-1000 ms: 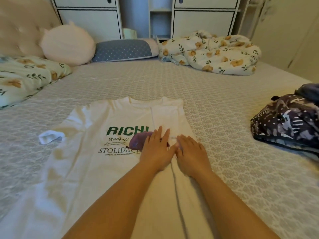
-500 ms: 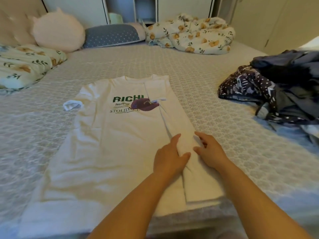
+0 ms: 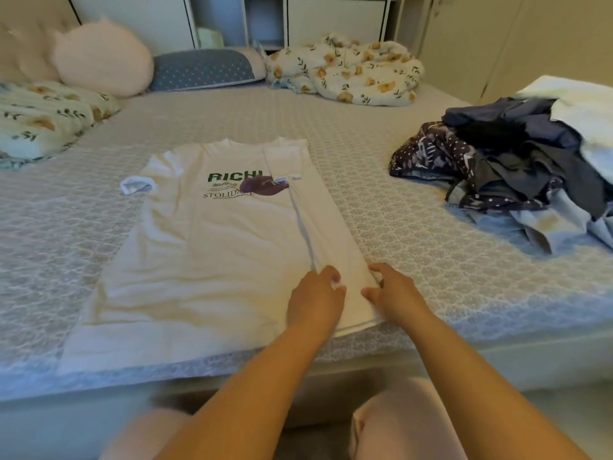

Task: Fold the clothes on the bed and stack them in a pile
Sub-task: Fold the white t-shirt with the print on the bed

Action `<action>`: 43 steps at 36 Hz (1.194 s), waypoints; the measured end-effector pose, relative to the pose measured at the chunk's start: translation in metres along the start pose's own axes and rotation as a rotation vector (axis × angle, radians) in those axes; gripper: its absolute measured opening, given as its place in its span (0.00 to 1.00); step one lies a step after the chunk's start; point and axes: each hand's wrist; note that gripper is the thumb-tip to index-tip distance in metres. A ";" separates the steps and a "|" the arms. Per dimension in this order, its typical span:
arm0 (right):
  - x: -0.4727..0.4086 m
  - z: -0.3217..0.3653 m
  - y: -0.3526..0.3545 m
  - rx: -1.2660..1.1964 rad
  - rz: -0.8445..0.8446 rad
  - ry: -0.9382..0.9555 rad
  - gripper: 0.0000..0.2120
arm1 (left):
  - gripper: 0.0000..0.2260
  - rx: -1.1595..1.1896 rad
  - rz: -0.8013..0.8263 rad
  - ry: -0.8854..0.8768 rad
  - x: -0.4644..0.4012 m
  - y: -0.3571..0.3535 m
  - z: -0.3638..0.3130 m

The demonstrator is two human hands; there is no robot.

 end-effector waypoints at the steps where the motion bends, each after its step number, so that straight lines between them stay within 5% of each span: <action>1: 0.002 0.003 0.002 0.106 0.007 -0.001 0.27 | 0.12 -0.098 0.018 -0.024 0.002 -0.001 0.001; 6: 0.013 0.029 0.011 0.677 -0.098 0.089 0.22 | 0.22 -0.223 0.062 -0.126 0.019 0.014 0.028; 10: 0.018 0.067 -0.012 0.660 -0.044 0.347 0.23 | 0.19 -0.105 -0.158 -0.180 0.040 0.045 0.079; 13: 0.021 0.097 -0.044 0.551 0.046 0.511 0.22 | 0.18 -0.223 -0.361 -0.063 0.046 0.078 0.132; 17: 0.022 0.132 -0.087 0.525 0.172 0.602 0.27 | 0.20 -0.413 -0.473 0.305 0.060 0.126 0.198; 22: 0.021 0.154 -0.124 0.538 0.252 0.735 0.25 | 0.33 -0.368 -0.388 0.600 0.077 0.161 0.237; 25: 0.023 0.157 -0.142 0.549 0.249 0.789 0.23 | 0.38 -0.105 -0.362 0.646 0.073 0.178 0.241; 31: 0.020 0.154 -0.155 0.546 0.223 0.805 0.23 | 0.18 0.052 -0.205 0.617 0.075 0.199 0.241; 36: 0.020 0.150 -0.156 0.539 0.238 0.790 0.24 | 0.18 0.162 -0.151 0.691 0.077 0.209 0.242; 43: 0.018 0.156 -0.139 0.557 0.366 0.798 0.24 | 0.16 -0.120 -0.178 0.556 0.057 0.205 0.201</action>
Point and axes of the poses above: each hand's wrist, its own x-axis away from the middle knuckle, its own y-axis out of the back of the hand, z = x × y, and after that the axes turned 3 degrees about -y, right-handed
